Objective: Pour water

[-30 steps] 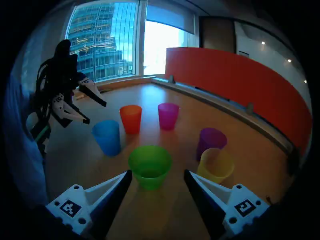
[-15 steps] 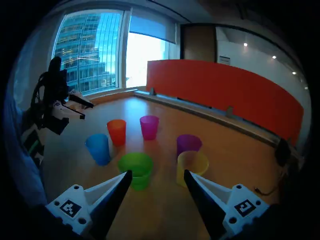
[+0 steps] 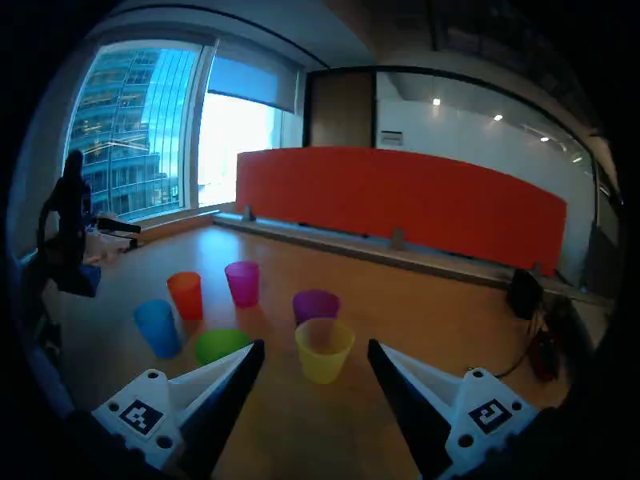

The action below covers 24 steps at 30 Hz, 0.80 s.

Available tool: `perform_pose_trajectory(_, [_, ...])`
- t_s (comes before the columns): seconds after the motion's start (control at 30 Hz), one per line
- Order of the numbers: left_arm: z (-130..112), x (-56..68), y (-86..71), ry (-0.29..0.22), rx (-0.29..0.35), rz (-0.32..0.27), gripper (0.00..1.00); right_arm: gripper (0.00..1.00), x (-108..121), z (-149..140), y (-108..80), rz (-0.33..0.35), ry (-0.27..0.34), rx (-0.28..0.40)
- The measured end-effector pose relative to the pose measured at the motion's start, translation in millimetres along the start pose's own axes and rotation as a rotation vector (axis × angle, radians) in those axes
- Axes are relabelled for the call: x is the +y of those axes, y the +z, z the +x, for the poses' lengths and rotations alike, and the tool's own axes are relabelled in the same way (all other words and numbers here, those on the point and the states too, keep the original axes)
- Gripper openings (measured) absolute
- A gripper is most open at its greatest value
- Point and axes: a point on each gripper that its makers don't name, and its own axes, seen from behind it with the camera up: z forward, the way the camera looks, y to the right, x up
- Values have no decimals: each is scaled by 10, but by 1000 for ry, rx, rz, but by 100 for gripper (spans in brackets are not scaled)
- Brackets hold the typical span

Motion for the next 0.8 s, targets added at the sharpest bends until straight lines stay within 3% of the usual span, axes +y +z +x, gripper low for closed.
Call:
perform_pose_trajectory(0.23, [217,-122,-111,21,89,83,96,100,229,152,-95,-101,27,56])
perform_pose_trajectory(0.5, [405,-256,-177,11,152,198,96,100,415,343,-190,-200,30,125])
perform_pose_trajectory(0.8, [431,-249,-174,-38,189,258,96,100,557,553,-310,-305,21,218])
